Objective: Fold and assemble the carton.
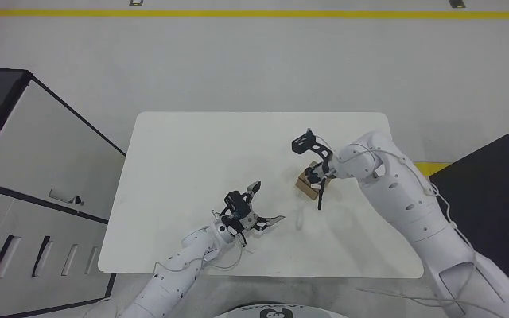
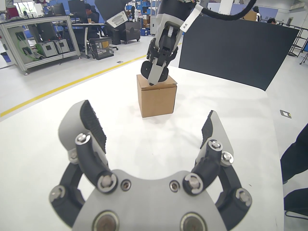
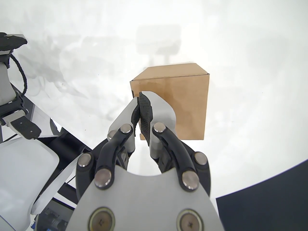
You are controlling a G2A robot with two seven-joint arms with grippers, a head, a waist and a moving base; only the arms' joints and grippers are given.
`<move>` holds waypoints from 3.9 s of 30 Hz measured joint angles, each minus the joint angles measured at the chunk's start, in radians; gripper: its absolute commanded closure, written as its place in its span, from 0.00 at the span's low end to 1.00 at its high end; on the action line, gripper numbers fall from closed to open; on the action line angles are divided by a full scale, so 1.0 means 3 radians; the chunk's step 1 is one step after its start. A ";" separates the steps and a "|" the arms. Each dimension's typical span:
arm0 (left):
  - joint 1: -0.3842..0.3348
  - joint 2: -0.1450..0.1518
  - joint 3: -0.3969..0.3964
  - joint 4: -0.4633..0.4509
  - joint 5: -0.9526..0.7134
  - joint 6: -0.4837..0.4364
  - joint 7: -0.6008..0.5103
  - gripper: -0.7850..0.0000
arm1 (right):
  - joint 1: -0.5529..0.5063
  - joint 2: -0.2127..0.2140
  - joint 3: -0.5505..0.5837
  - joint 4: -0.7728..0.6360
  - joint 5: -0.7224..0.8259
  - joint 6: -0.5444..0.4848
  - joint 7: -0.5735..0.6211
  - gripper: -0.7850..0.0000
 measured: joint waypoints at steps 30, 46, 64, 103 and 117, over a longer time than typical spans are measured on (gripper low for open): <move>0.0000 0.0000 0.0000 0.0000 0.0000 0.0000 0.0000 0.00 | -0.0063 0.0029 -0.0003 -0.0073 -0.0080 0.0048 -0.0051 1.00; 0.0000 0.0000 0.0000 0.0000 0.0000 0.0000 0.0000 0.00 | -0.0202 0.0105 0.0357 -0.0260 0.0253 0.0020 -0.0096 1.00; 0.0000 0.0000 0.0000 0.0000 0.0000 0.0000 0.0000 0.00 | -0.0800 0.0283 0.1431 -0.0522 0.1378 -0.0401 -0.0198 0.00; -0.0624 -0.0424 0.0987 0.0421 -0.0152 0.0852 -0.0579 0.00 | -0.1635 0.0437 0.2630 -0.0011 0.3734 -0.1358 -0.0302 0.00; -0.0759 -0.0536 0.1053 0.0635 -0.0186 0.1305 -0.0716 0.00 | -0.1760 0.0516 0.2942 0.0257 0.4257 -0.1376 -0.0298 0.00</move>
